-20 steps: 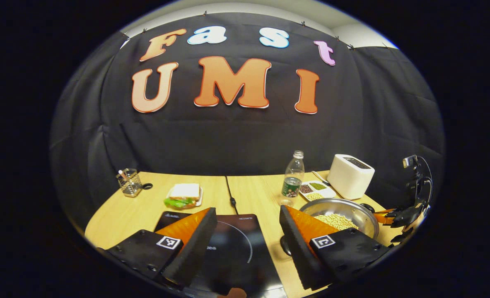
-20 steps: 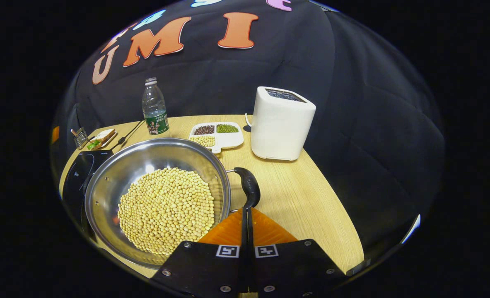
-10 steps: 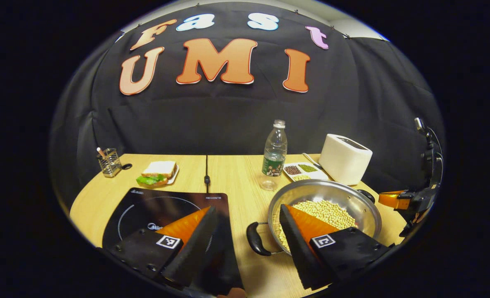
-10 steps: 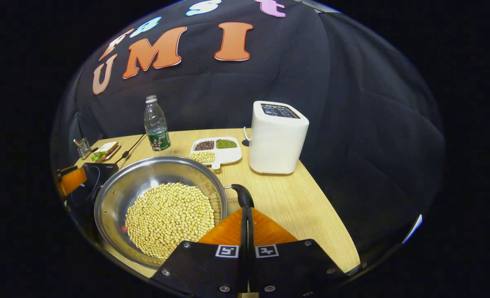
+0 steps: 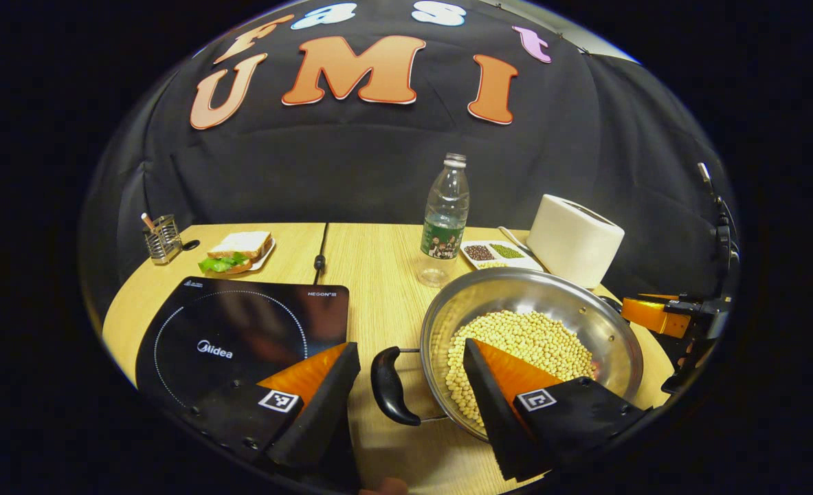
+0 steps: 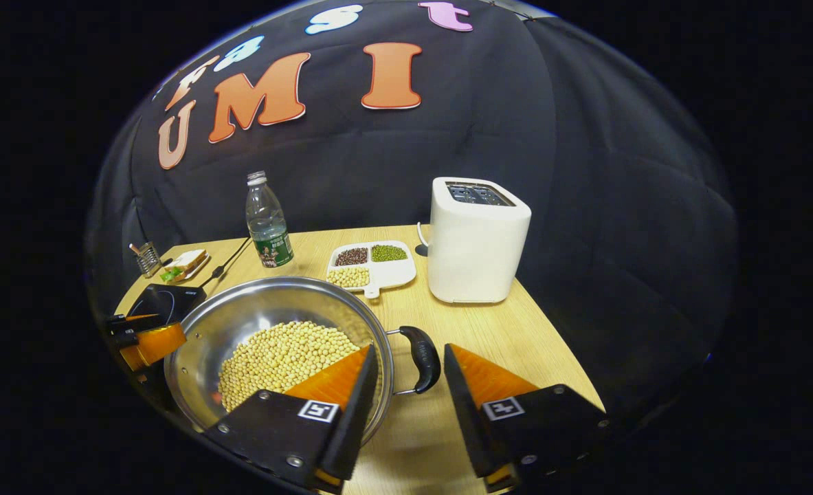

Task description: First push the handle of the pot to place it horizontally, then grasp the pot with both hands and set it on the induction cooktop.

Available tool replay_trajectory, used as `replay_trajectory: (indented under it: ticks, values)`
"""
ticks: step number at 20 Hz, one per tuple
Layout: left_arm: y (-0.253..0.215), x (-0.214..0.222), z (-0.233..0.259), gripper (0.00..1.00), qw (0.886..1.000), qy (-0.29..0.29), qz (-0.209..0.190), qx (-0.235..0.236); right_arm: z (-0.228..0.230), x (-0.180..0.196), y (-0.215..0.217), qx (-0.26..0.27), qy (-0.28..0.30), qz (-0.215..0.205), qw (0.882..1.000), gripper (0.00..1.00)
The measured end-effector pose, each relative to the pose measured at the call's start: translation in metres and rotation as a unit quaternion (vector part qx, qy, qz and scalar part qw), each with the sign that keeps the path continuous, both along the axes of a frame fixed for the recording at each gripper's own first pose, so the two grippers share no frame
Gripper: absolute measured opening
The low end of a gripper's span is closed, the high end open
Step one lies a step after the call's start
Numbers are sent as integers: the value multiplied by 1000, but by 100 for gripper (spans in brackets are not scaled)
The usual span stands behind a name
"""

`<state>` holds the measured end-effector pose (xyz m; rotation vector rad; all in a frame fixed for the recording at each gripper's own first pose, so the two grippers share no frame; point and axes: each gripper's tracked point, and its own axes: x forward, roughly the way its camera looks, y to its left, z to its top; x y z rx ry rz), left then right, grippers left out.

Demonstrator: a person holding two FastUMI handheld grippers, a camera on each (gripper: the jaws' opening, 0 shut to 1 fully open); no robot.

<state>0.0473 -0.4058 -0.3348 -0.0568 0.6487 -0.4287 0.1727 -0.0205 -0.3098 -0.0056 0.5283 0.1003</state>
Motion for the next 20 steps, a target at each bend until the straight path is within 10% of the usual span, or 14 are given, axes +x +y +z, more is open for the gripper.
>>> replay_trajectory:
  ticks: [2, 8, 20]
  values:
    - [-9, -3, -8, 98, 1000, 11, -2, 2, -6, 3, 3, -1, 6, 4, 1000, 76]
    - [-15, -3, -27, 99, 999, 38, -5, 14, -27, 12, 6, 0, 33, 9, 999, 90]
    - [-12, 7, -35, 96, 998, 59, 7, 36, -53, 18, 10, 27, 80, 9, 996, 66]
